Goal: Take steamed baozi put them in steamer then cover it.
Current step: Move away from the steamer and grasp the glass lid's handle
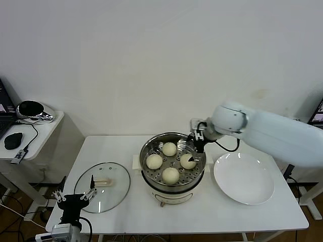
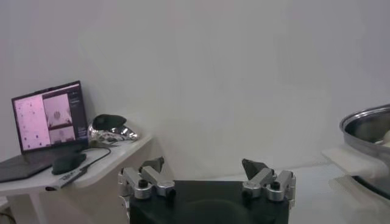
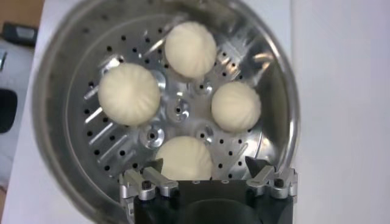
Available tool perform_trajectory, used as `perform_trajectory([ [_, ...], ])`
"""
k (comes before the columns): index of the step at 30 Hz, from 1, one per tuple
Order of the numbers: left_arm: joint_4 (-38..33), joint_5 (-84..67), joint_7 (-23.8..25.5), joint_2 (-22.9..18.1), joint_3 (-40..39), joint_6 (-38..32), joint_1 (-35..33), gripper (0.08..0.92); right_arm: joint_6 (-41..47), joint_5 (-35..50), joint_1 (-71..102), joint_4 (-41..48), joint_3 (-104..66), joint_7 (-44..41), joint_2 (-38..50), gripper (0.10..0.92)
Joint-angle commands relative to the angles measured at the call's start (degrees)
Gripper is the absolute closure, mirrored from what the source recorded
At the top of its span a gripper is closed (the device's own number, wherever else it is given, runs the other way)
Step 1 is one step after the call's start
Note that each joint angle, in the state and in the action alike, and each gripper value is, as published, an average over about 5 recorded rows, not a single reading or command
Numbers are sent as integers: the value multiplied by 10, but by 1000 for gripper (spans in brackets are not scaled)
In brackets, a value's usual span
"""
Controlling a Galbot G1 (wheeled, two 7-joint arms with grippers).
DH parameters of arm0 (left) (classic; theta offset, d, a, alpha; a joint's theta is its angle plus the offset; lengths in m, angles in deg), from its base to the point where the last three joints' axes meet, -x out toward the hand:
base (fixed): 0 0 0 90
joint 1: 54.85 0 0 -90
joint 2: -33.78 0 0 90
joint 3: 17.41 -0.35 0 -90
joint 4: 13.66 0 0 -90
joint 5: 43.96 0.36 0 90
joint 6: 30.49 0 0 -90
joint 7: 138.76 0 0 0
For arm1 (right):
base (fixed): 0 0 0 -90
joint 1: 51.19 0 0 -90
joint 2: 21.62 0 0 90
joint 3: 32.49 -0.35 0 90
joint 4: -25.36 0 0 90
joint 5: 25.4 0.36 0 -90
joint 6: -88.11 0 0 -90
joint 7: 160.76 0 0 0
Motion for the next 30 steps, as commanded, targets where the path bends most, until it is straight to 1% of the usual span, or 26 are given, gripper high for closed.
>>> perform_trajectory([
  [1, 2, 1, 1, -1, -3, -2, 0, 177, -157, 91, 425, -150, -402, 293, 179, 203],
  [2, 3, 1, 1, -1, -3, -3, 0, 177, -185, 84, 506, -155, -479, 320, 178, 203],
  [4, 6, 2, 2, -1, -6, -6, 1, 177, -249, 48, 669, -155, -643, 356, 147, 203],
  [7, 12, 6, 3, -2, -11, -11, 2, 177, -342, -21, 845, -149, -821, 365, 54, 203],
  [10, 21, 15, 5, -5, -16, -17, 5, 177, -401, -57, 954, -148, -942, 345, -44, 203],
  [14, 42, 48, 9, -6, -20, -31, 9, 177, -448, -85, 1042, -139, -1046, 318, -135, 203],
  [18, 68, 122, 11, -4, -20, -50, 15, 177, -473, -104, 1092, -129, -1099, 311, -223, 203],
  [22, 105, 273, 22, 12, -8, -84, 16, 177, -472, -102, 1123, -139, -1142, 315, -291, 203],
  [26, 135, 434, 32, 41, 6, -102, 10, 177, -461, -95, 1145, -148, -1176, 323, -326, 203],
  [30, 158, 570, 33, 62, 6, -102, 12, 177, -451, -92, 1159, -140, -1196, 332, -334, 203],
])
